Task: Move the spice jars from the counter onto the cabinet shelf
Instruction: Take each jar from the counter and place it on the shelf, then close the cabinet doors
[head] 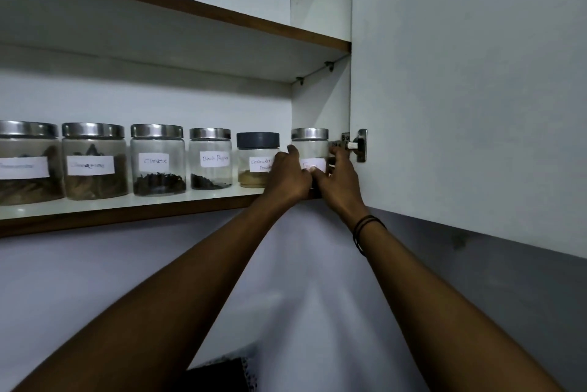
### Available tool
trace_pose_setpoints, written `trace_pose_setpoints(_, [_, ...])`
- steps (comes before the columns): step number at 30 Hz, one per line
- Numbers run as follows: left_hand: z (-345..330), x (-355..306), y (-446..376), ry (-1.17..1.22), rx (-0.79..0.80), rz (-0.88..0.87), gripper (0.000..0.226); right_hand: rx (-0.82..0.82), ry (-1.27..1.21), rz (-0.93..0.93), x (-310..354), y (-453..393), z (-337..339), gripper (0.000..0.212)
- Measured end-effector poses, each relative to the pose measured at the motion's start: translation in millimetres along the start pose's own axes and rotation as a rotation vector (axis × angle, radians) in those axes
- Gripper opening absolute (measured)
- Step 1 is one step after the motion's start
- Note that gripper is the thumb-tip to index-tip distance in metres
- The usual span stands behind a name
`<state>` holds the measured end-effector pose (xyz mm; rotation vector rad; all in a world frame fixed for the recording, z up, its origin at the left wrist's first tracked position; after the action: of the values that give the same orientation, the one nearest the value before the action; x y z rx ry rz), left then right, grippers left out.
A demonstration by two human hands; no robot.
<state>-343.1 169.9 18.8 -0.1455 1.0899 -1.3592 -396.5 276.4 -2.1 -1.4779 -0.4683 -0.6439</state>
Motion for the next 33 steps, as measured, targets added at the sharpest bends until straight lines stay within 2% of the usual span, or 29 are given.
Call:
trace_pose_setpoints(3, [-1, 3, -1, -0.052, -0.012, -0.017, 0.054, 0.022, 0.11, 0.041, -4, -1, -3, 0.04])
trace_pose_setpoints(7, [0, 3, 1, -0.037, -0.036, -0.04, 0.038, 0.104, 0.197, 0.018, 1, -2, -2, 0.04])
trace_pose_setpoints(10, [2, 2, 7, 0.042, -0.044, -0.056, 0.038, 0.188, 0.22, -0.016, 9, 3, 2, 0.04])
trace_pose_setpoints(14, [4, -4, 20, 0.159, -0.051, -0.097, 0.037, 0.212, 0.217, -0.008, 24, 18, 14, 0.024])
trace_pose_setpoints(18, [5, -23, 37, 0.229, -0.032, -0.168, 0.044, 0.226, 0.273, 0.096, 49, 31, 34, 0.013])
trace_pose_setpoints(21, [9, -50, 51, 0.325, -0.035, -0.263, 0.035, 0.181, 0.311, 0.219, 74, 39, 59, 0.02])
trace_pose_setpoints(24, [14, -80, 64, 0.407, -0.038, -0.342, 0.033, 0.115, 0.404, 0.266, 93, 43, 89, 0.027])
trace_pose_setpoints(30, [14, -144, 83, 0.447, 0.025, -0.437, 0.04, -0.031, 0.671, 0.344, 128, 53, 153, 0.035])
trace_pose_setpoints(33, [11, -175, 96, 0.487, 0.042, -0.491, 0.045, -0.165, 0.852, 0.426, 146, 59, 186, 0.036])
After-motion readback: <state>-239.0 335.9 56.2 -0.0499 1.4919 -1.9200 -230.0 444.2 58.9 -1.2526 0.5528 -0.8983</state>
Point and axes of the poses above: each hand's wrist, its own y-axis away from the middle knuckle, its own z-axis out of the back of the hand, x = y × z, the point moved 3 cm from there along -y, towards the middle knuckle, and after that the axes turned 4 degrees about -x, right-handed, at the moved point
